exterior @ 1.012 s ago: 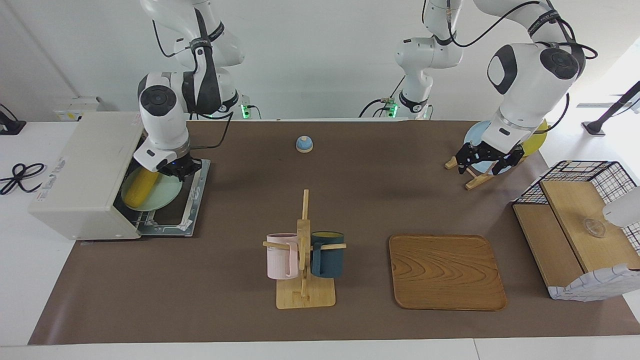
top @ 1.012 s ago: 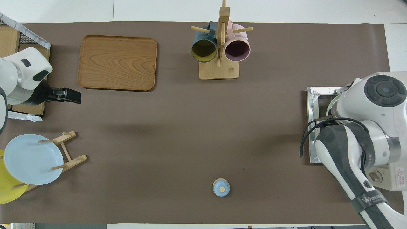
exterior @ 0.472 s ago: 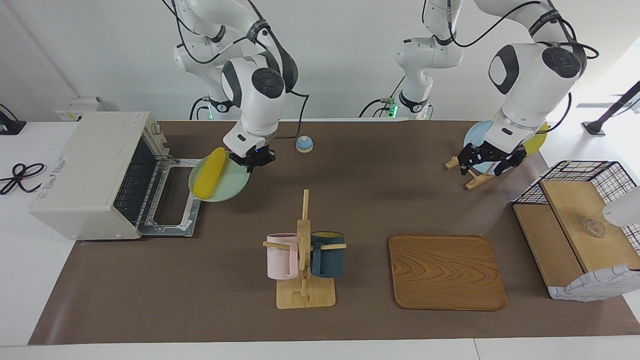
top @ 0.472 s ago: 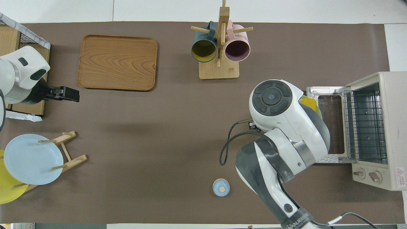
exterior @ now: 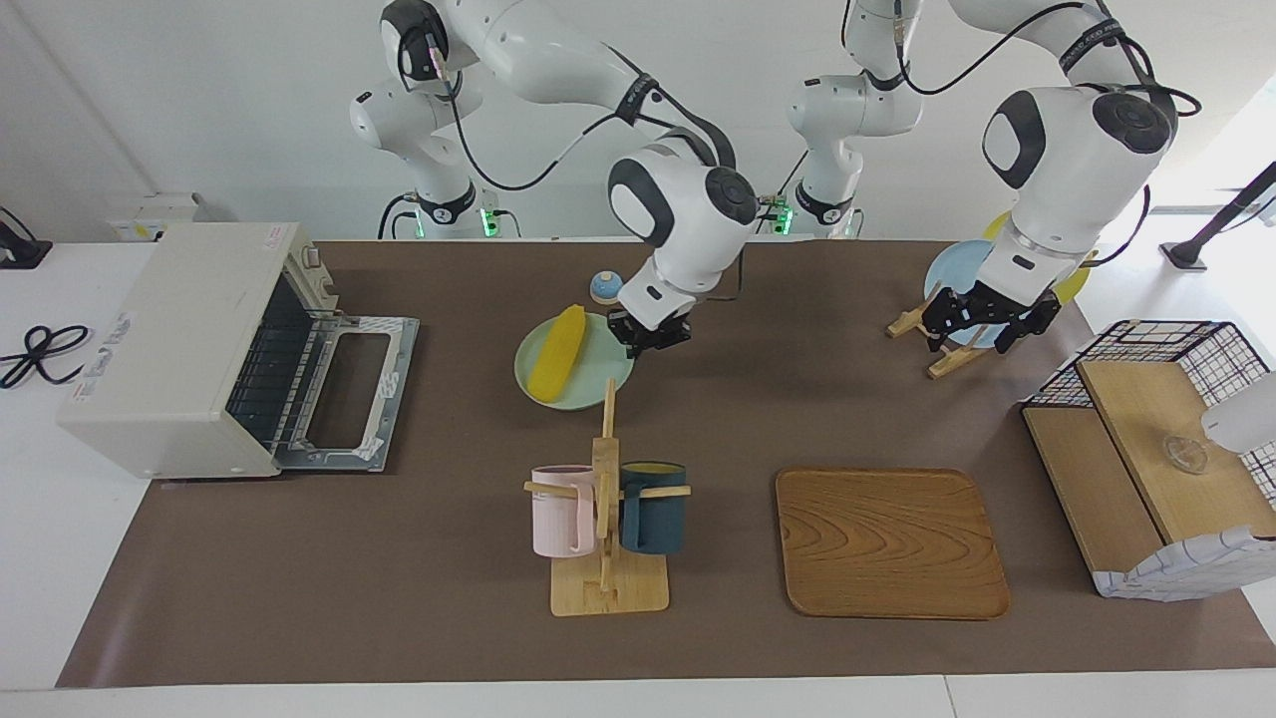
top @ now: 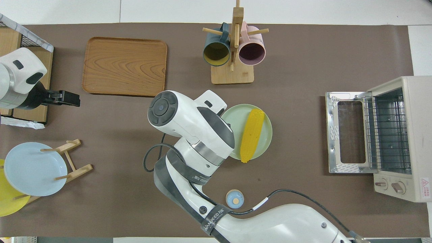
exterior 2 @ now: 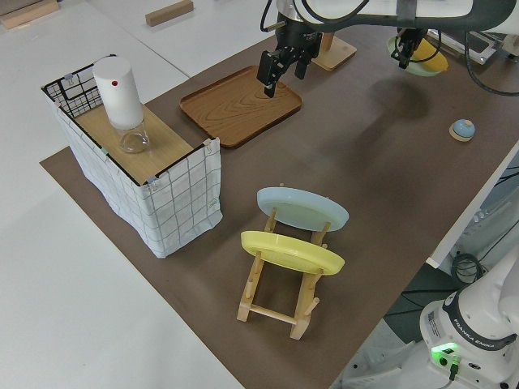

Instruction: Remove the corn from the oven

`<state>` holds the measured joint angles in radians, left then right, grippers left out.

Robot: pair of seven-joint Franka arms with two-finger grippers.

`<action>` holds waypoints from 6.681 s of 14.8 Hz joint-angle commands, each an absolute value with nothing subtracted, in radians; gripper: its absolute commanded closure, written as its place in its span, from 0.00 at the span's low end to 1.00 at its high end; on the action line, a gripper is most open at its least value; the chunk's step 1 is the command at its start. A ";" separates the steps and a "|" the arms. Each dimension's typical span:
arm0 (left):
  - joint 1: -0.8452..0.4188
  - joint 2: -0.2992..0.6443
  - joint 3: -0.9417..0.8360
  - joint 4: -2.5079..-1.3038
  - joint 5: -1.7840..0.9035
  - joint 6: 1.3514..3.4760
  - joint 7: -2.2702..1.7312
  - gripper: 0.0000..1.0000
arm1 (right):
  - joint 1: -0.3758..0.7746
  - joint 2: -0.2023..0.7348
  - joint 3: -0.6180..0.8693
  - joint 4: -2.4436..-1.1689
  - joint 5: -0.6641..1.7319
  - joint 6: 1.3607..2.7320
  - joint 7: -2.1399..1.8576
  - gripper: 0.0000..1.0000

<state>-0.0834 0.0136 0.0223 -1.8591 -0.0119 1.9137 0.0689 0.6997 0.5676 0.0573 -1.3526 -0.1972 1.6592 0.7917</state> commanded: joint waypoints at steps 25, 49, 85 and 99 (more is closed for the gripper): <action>-0.112 0.063 0.014 -1.844 -0.040 1.962 0.143 0.00 | 0.471 0.342 0.078 -1.477 0.014 1.774 0.674 0.49; -0.768 0.396 0.014 -1.717 -0.213 2.184 -0.103 0.00 | 0.015 0.109 0.072 -1.477 -0.017 1.384 0.074 0.00; -0.714 0.353 0.026 -1.727 -0.287 2.096 -0.117 1.00 | 0.081 -0.069 0.017 -2.460 -0.014 2.299 0.089 1.00; -0.311 0.467 0.081 -1.445 -0.201 1.971 -0.117 1.00 | 0.003 -0.066 0.014 -2.487 -0.165 2.309 0.005 1.00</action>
<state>-0.3364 0.3548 0.0816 -1.5665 -0.2372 1.9716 -0.1123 0.0244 -0.0533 0.0178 -2.4832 -0.0469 2.3019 0.0213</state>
